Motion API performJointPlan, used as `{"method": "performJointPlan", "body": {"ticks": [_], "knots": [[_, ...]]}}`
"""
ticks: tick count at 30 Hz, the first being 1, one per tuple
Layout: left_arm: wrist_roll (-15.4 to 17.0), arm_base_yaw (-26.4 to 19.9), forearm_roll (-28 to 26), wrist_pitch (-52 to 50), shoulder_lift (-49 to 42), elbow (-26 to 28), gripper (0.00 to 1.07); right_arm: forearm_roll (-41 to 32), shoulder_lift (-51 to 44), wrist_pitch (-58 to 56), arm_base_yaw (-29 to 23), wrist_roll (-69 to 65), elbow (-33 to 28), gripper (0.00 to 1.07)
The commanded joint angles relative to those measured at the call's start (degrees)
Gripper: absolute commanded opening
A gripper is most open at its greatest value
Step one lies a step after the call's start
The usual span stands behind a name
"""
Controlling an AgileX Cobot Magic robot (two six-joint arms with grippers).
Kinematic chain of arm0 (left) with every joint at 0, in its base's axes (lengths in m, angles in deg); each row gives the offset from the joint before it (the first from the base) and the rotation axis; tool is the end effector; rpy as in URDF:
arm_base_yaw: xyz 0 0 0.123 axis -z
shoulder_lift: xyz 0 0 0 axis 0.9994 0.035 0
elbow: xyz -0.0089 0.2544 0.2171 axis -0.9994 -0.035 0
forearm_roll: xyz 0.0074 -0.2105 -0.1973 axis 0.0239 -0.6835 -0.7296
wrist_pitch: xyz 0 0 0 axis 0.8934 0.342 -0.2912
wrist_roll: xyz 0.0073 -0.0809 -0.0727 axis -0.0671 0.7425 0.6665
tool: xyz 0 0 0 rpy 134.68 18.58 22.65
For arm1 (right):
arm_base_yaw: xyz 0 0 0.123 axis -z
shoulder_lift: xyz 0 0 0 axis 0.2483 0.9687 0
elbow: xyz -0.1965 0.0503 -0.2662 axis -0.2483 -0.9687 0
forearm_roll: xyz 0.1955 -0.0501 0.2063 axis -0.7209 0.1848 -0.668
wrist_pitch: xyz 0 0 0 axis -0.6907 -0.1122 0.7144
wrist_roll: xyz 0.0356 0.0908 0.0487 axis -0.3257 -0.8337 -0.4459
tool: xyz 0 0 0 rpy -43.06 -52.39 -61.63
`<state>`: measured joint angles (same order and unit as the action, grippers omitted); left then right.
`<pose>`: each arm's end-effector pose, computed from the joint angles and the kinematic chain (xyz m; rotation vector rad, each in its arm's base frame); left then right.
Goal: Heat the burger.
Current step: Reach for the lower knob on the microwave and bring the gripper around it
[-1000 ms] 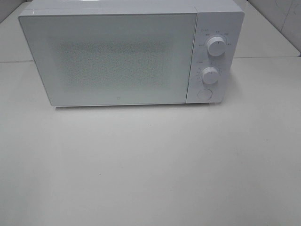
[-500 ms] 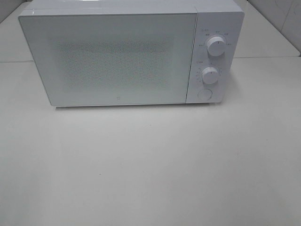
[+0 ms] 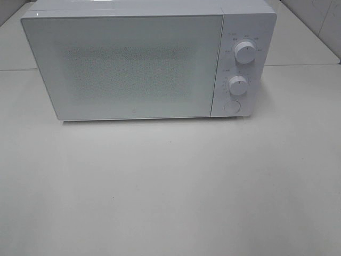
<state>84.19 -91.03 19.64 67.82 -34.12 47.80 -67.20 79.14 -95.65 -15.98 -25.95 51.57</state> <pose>-0.0104 -0.0099 0.2912 0.0157 2.0422 -0.0446 0.0807 -0.0036 0.3361 -0.0666 1.8040 -0.0907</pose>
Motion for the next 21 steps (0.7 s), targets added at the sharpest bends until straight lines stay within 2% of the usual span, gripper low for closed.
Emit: {"method": "performJointPlan", "body": {"ticks": [1,2,4,5,7,8,10,13,15,19,21], "knots": [[0.3,-0.1,0.1,-0.9,-0.9,-0.2,1.01,0.5,5.3,8.9,0.3,0.7,0.1,0.82],[0.3,-0.1,0.1,-0.9,-0.9,-0.2,1.01,0.5,5.3,8.9,0.3,0.7,0.1,0.82],[0.3,-0.1,0.1,-0.9,-0.9,-0.2,1.01,0.5,12.7,20.0,0.3,0.7,-1.1,0.82],[0.3,-0.1,0.1,-0.9,-0.9,-0.2,1.01,0.5,12.7,20.0,0.3,0.7,-1.1,0.82],[0.3,-0.1,0.1,-0.9,-0.9,-0.2,1.01,0.3,17.0,30.8,0.3,0.7,-3.6,0.82],[0.3,-0.1,0.1,-0.9,-0.9,-0.2,1.01,0.3,17.0,30.8,0.3,0.7,-3.6,0.82],[0.3,-0.1,0.1,-0.9,-0.9,-0.2,1.01,0.3,21.8,41.0,0.3,-1.0,-6.5,0.82],[0.3,-0.1,0.1,-0.9,-0.9,-0.2,1.01,0.3,23.3,43.9,0.3,-2.1,-7.3,0.82],[0.3,-0.1,0.1,-0.9,-0.9,-0.2,1.01,0.3,28.8,50.5,0.3,-4.6,-9.3,0.81],[0.3,-0.1,0.1,-0.9,-0.9,-0.2,1.01,0.3,33.0,54.6,0.3,-4.3,-10.3,0.81],[0.3,-0.1,0.1,-0.9,-0.9,-0.2,1.01,0.3,36.8,60.1,0.3,-4.3,-11.6,0.81]]}}
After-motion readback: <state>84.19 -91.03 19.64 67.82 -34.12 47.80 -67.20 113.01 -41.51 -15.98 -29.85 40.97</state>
